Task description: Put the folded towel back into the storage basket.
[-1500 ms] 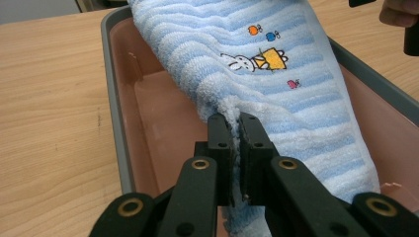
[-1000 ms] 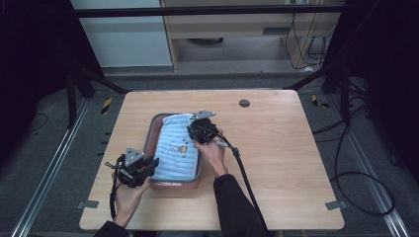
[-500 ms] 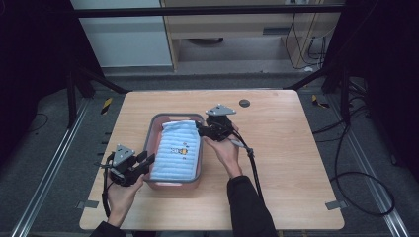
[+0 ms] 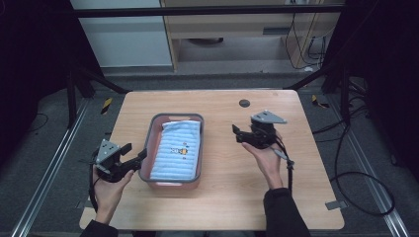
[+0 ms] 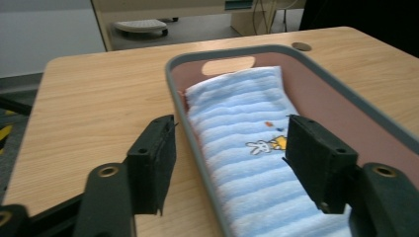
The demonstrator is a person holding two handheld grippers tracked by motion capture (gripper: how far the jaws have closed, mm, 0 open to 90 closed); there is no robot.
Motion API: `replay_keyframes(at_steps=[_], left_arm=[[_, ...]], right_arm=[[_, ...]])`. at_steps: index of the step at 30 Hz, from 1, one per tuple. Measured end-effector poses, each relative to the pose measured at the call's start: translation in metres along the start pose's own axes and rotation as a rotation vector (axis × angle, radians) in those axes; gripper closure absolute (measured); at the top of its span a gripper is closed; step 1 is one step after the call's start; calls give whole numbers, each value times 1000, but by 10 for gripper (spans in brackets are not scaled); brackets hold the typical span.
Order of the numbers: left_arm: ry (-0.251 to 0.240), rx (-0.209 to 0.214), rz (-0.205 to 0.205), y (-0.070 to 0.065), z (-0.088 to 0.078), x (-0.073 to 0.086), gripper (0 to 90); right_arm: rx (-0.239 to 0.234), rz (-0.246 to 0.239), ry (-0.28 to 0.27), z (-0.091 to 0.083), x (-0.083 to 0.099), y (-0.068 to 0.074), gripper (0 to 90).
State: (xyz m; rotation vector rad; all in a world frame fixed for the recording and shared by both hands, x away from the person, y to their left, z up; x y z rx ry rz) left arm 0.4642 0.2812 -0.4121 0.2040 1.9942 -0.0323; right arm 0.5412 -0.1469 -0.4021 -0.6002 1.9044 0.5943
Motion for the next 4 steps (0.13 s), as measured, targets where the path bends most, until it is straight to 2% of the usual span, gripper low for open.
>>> replay_keyframes(at_steps=[4], left_arm=[[7,-13,-8,9,3,1,306]], right_arm=[[26,35,-9,-29,16,-19,228]])
Point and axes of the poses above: each handheld gripper's, and its own axes: z roughly forward along the jaws, x roughly out of its underside, y roughly to its left, the point moved 2 cm from there along z, roughly forward along the jaws, and after that the axes turned 15 degrees about -x, right-handed, at the moved point
